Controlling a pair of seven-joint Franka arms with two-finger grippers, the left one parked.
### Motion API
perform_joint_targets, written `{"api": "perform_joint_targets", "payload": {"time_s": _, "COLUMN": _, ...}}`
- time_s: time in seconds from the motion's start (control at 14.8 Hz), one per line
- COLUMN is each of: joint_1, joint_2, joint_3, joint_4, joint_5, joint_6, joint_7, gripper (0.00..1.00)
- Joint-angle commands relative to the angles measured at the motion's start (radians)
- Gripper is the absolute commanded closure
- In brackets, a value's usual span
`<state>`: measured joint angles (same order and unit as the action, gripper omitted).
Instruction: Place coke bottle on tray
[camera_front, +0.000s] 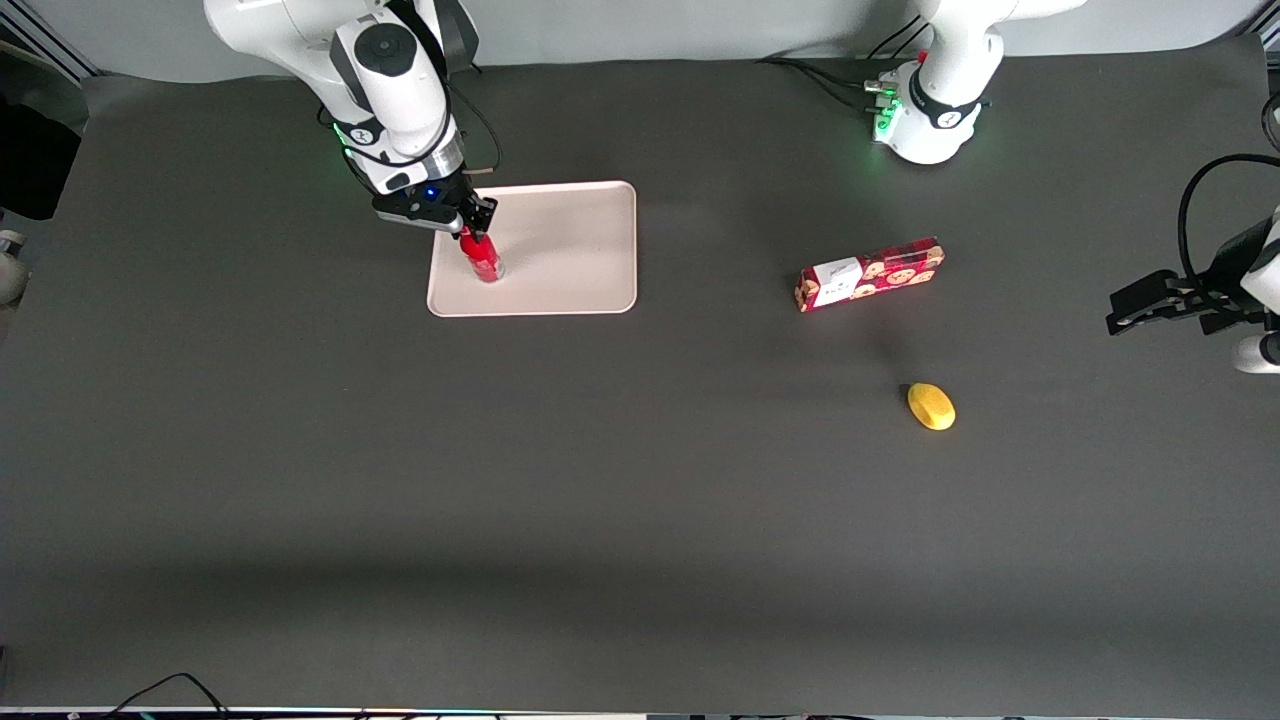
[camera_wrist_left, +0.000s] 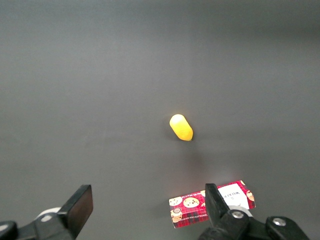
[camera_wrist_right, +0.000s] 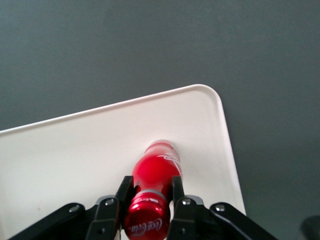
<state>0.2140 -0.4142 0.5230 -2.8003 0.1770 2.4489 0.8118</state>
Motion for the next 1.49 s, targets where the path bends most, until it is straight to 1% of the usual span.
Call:
{"api": "perform_joint_targets", "payload": {"time_s": 0.0, "joint_1": -0.054, "joint_2": -0.089, "joint_3": 0.011, "joint_4": -0.025, "joint_5": 0.019, "joint_6": -0.087, "joint_7": -0.082, "gripper": 1.0}}
{"api": "perform_joint_targets", "payload": {"time_s": 0.2, "joint_1": -0.058, "joint_2": -0.071, "joint_3": 0.012, "joint_4": -0.025, "joint_5": 0.019, "joint_6": -0.079, "joint_7": -0.08, "gripper": 1.0}}
{"api": "perform_joint_targets", "payload": {"time_s": 0.27, "joint_1": -0.058, "joint_2": -0.061, "joint_3": 0.011, "joint_4": -0.025, "joint_5": 0.021, "joint_6": -0.074, "joint_7": -0.08, "gripper": 0.98}}
{"api": "perform_joint_targets", "payload": {"time_s": 0.34, "joint_1": -0.059, "joint_2": -0.058, "joint_3": 0.012, "joint_4": -0.025, "joint_5": 0.021, "joint_6": -0.067, "joint_7": -0.08, "gripper": 0.93}}
{"api": "perform_joint_targets", "payload": {"time_s": 0.41, "joint_1": -0.061, "joint_2": -0.057, "joint_3": 0.011, "joint_4": -0.024, "joint_5": 0.021, "joint_6": -0.067, "joint_7": -0.08, "gripper": 0.82}}
{"api": "perform_joint_targets", "payload": {"time_s": 0.54, "joint_1": -0.085, "joint_2": -0.052, "joint_3": 0.011, "joint_4": -0.018, "joint_5": 0.021, "joint_6": -0.065, "joint_7": -0.082, "gripper": 0.65}}
{"api": "perform_joint_targets", "payload": {"time_s": 0.61, "joint_1": -0.094, "joint_2": -0.051, "joint_3": 0.011, "joint_4": -0.009, "joint_5": 0.021, "joint_6": -0.067, "joint_7": -0.088, "gripper": 0.54}}
{"api": "perform_joint_targets", "payload": {"time_s": 0.68, "joint_1": -0.113, "joint_2": -0.049, "joint_3": 0.008, "joint_4": 0.002, "joint_5": 0.021, "joint_6": -0.07, "joint_7": -0.092, "gripper": 0.36}}
{"api": "perform_joint_targets", "payload": {"time_s": 0.74, "joint_1": -0.132, "joint_2": -0.042, "joint_3": 0.005, "joint_4": 0.021, "joint_5": 0.021, "joint_6": -0.076, "joint_7": -0.094, "gripper": 0.0}}
{"api": "perform_joint_targets", "payload": {"time_s": 1.08, "joint_1": -0.142, "joint_2": -0.029, "joint_3": -0.003, "joint_4": 0.083, "joint_5": 0.022, "joint_6": -0.1, "joint_7": -0.091, "gripper": 0.0}}
{"api": "perform_joint_targets", "payload": {"time_s": 1.22, "joint_1": -0.159, "joint_2": -0.029, "joint_3": -0.021, "joint_4": 0.163, "joint_5": 0.022, "joint_6": -0.2, "joint_7": -0.089, "gripper": 0.0}}
{"api": "perform_joint_targets", "payload": {"time_s": 1.29, "joint_1": -0.186, "joint_2": -0.029, "joint_3": -0.035, "joint_4": 0.22, "joint_5": 0.022, "joint_6": -0.258, "joint_7": -0.094, "gripper": 0.0}}
{"api": "perform_joint_targets", "payload": {"time_s": 1.42, "joint_1": -0.211, "joint_2": -0.028, "joint_3": -0.055, "joint_4": 0.316, "joint_5": 0.013, "joint_6": -0.355, "joint_7": -0.114, "gripper": 0.0}}
